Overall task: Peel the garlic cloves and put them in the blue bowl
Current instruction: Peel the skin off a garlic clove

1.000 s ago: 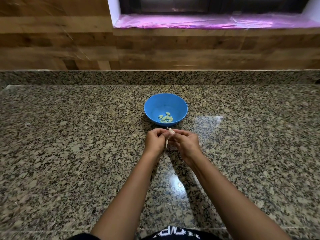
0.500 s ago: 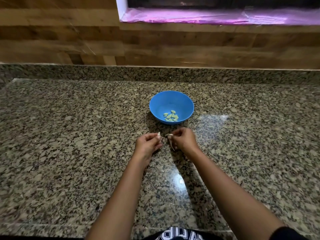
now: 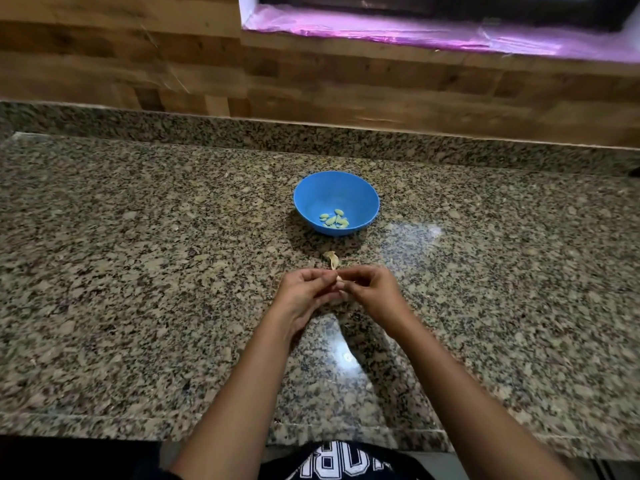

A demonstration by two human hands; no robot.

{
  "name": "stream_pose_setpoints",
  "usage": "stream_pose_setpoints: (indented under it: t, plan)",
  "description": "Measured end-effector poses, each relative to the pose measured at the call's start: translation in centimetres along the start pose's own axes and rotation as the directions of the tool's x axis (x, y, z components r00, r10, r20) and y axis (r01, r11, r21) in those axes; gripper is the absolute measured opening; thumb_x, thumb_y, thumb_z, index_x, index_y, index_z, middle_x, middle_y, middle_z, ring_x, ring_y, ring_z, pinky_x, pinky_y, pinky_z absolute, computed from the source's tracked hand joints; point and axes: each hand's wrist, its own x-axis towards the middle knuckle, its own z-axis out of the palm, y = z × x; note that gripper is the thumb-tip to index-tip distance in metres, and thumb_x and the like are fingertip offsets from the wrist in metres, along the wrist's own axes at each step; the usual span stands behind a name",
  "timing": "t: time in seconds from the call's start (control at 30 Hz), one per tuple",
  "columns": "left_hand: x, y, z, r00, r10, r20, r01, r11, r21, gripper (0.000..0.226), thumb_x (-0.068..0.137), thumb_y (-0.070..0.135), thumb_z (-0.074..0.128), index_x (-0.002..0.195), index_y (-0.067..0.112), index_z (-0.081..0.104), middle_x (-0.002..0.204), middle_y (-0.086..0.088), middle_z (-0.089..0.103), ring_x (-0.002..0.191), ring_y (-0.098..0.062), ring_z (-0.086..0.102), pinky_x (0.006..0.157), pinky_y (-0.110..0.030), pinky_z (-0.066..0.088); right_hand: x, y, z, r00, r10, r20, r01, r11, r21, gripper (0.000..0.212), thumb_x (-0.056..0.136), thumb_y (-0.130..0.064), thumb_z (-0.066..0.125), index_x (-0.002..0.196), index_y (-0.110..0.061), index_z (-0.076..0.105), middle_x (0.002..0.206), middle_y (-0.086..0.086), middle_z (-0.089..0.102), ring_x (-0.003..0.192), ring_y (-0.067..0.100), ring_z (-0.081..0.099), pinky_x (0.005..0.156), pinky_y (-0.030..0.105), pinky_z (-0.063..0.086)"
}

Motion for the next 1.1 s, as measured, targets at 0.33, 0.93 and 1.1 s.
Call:
stream_pose_setpoints:
  t: [0.33,0.93,1.1]
  plan:
    - [0.2,-3.0,0.7,0.907,0.379,0.182,-0.361,0.482,0.799,0.024,0.092,0.024,0.059,0.111,0.011,0.068,0.105,0.001,0.067,0.095,-0.014,0.061,0.082,-0.023,0.046,-1.5,0.1,-3.3,0.983,0.060,-0.172,-0.112,0.944,-0.310,0.005,0.085,-0.003,0.064,0.086,-0.007,0.068,0.084,0.010,0.068,0.073,0.019,0.064,0.072,0.033,0.056]
    - [-0.1,-6.3,-0.8,0.829,0.297,0.475,-0.417,-0.239,0.877,0.056,0.098,0.050,0.031,0.147,0.024,0.026,0.155,0.009,0.022,0.144,-0.008,0.011,0.114,-0.025,0.004,-2.2,1.9,-1.9,0.964,-0.233,0.130,0.200,0.308,-0.930,0.013,0.091,-0.012,0.054,0.100,-0.004,0.059,0.101,0.012,0.061,0.085,0.017,0.050,0.072,0.021,0.037]
    - [-0.1,-5.7,0.3,0.846,0.390,0.364,-0.455,0.170,0.874,0.038,0.098,0.034,0.044,0.131,0.018,0.053,0.134,0.002,0.053,0.128,-0.016,0.043,0.108,-0.032,0.031,-2.4,2.7,-2.7,0.942,0.153,-0.298,-0.197,0.973,-0.124,0.008,0.087,-0.005,0.062,0.091,-0.002,0.068,0.083,0.007,0.069,0.076,0.019,0.065,0.074,0.031,0.055]
